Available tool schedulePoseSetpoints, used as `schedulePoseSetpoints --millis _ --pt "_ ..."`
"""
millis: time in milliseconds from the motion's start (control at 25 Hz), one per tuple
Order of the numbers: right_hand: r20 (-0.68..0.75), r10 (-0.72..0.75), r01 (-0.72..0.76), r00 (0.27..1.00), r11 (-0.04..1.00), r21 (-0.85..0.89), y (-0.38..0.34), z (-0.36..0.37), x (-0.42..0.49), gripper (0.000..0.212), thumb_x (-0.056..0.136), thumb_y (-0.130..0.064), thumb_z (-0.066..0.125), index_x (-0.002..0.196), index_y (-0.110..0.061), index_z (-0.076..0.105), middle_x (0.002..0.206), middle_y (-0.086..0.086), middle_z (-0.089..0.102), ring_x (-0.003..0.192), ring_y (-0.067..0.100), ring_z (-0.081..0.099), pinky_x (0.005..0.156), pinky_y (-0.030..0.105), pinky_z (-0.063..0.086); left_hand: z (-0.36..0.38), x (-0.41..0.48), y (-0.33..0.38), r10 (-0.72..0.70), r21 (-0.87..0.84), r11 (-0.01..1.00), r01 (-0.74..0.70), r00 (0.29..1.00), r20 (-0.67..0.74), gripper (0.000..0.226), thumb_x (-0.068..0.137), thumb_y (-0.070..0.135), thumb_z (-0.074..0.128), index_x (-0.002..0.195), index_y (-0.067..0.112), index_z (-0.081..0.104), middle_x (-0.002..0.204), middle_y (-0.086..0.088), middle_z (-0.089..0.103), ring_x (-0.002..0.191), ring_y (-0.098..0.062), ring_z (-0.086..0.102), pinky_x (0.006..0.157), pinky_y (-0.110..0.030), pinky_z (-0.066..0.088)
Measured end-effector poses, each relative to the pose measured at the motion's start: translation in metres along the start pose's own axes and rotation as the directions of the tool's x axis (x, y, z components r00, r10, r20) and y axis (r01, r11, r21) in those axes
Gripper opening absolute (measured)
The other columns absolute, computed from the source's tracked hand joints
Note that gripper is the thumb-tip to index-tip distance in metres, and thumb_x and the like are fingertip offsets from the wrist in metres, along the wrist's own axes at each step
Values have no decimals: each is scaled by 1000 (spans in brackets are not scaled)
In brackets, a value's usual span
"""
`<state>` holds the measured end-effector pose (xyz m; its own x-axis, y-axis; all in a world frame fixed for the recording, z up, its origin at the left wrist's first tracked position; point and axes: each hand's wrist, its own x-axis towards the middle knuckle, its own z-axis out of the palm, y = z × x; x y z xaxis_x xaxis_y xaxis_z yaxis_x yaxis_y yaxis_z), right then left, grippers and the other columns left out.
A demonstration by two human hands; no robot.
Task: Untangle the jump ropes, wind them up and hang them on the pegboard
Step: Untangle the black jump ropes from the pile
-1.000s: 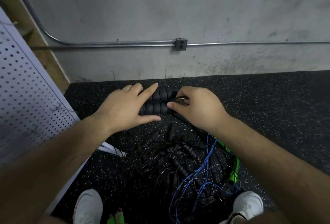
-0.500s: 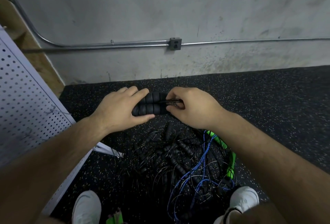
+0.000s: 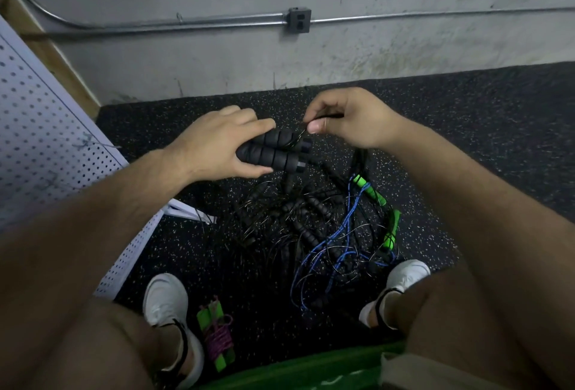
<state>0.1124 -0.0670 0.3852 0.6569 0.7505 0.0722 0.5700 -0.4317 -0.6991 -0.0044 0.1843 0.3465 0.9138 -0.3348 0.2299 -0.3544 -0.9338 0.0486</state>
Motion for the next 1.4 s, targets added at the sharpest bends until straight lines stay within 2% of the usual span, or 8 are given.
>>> schedulePoseSetpoints --millis 200,400,560,720,880,1040,1200,1400 --pt "38 16 -24 999 971 238 8 -7 -4 8 92 -14 70 99 -16 73 87 -1 70 81 4 64 79 16 52 -9 0 16 55 -83 995 -62 995 -81 69 79 66 66 132 24 57 98 8 54 91 -17 49 73 -38 52" --pt "54 107 -120 993 892 436 17 29 1 17 103 -16 55 102 -14 72 100 21 71 86 25 63 85 41 52 -19 -4 24 -75 -129 990 54 984 -164 70 77 71 65 133 30 55 103 10 56 100 -18 53 78 -41 54" --pt "204 179 -229 962 939 257 1 70 -2 28 109 -24 38 94 -19 61 77 -1 69 67 14 63 69 29 53 -19 -6 14 -216 -56 976 209 958 -191 72 77 70 64 136 30 53 106 7 58 105 -22 55 79 -42 54" --pt "269 192 -229 944 967 110 -24 89 -2 34 110 -31 32 105 -8 57 75 2 64 58 17 58 51 19 44 -14 -9 -12 -368 -10 928 371 914 -170 74 78 75 62 138 32 51 114 4 62 110 -26 57 82 -42 54" --pt "243 160 -151 957 987 -54 -48 84 -2 35 108 -32 40 94 -10 62 72 2 62 56 14 54 53 25 41 -3 -14 -33 -396 96 909 406 912 -111 78 78 75 62 139 29 49 110 0 62 106 -29 57 77 -44 55" --pt "229 42 10 972 975 -220 -69 53 -11 32 106 -33 47 78 -20 57 64 -7 56 52 8 50 44 18 33 1 -14 -34 -343 164 923 347 938 -54 79 77 69 66 142 25 50 108 -3 61 100 -27 55 73 -41 53" --pt "68 -92 114 993 855 -506 -61 24 -10 24 104 -36 48 94 -21 64 71 -11 56 61 4 50 51 25 34 4 -10 -21 -199 193 962 194 980 6 81 76 75 58 141 26 53 100 3 59 86 -15 44 66 -33 44" --pt "-47 -102 74 994 910 -408 -28 3 -1 20 100 -39 58 102 -23 70 73 -19 57 65 -2 50 57 22 36 -1 -5 0 -47 118 992 48 999 -6 74 79 73 58 137 27 56 96 7 56 83 -11 40 69 -31 42"
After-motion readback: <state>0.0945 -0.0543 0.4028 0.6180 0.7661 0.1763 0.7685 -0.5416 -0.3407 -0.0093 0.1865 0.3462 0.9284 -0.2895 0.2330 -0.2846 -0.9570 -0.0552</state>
